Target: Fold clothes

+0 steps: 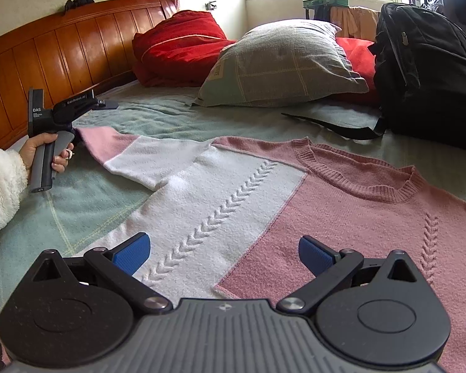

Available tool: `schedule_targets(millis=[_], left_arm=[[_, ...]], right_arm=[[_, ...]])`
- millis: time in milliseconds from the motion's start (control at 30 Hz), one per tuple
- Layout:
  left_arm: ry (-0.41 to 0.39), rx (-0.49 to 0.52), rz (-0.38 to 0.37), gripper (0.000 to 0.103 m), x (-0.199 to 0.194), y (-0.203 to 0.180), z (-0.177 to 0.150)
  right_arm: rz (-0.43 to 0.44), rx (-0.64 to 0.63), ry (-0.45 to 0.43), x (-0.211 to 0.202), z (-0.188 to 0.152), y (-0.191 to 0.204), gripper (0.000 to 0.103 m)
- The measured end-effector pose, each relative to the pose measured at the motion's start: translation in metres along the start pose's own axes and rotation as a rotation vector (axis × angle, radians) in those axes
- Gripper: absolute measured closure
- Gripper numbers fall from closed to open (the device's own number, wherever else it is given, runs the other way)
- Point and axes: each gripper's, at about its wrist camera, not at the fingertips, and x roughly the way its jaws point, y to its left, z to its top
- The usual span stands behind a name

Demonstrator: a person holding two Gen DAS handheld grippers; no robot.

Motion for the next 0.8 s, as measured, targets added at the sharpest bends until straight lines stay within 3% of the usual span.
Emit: schedule_targets(millis=[233,500,800], left_arm=[[0.001,0.038,-0.030,0.001,-0.011,-0.040,0.007],[0.063,0.055,-0.032,0.001,-0.011,-0.082,0.007],[0.123,0.102,-0.066,0.001,-0.010,-0.135,-0.001]], right_arm=[[0.015,0.001,-0.029,-0.019,0.000,0.000,0.000],[0.036,0.012,-0.058,-0.045,-0.007,-0.006,0.000],[0.055,0.019,-0.010,-0.058,-0.025,-0.011,0.000]])
